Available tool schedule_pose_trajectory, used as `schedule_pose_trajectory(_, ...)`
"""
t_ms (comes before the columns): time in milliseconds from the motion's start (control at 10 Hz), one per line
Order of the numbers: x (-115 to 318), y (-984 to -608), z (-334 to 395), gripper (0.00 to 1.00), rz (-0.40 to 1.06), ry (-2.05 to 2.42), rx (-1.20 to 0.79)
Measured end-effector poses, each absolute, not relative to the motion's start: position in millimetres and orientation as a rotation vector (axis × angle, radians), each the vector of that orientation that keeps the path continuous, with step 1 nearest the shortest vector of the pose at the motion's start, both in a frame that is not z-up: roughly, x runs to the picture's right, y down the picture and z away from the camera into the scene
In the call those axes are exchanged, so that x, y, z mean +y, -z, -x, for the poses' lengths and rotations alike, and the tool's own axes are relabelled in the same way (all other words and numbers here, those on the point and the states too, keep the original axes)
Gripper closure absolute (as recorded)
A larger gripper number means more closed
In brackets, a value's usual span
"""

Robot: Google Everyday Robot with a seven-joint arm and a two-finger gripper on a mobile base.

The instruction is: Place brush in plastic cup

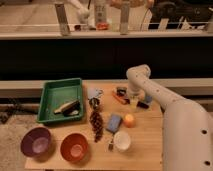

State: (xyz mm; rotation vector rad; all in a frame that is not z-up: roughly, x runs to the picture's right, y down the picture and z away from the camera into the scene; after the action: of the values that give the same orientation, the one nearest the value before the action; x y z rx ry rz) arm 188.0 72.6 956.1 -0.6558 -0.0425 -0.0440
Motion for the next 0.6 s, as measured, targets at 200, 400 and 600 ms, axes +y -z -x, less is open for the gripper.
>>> schedule_pose_trajectory(200, 74.5, -959.4, -193.7, 0.20, 0.651, -0.030, -0.014)
schedule_pose_trajectory(400, 73.9, -962.0, -193.4, 0.20, 0.643, -0.072, 0.001)
schedule_pose_trajectory(600, 72.5, -964.2, -193.2, 0.20, 0.641, -0.102, 0.009)
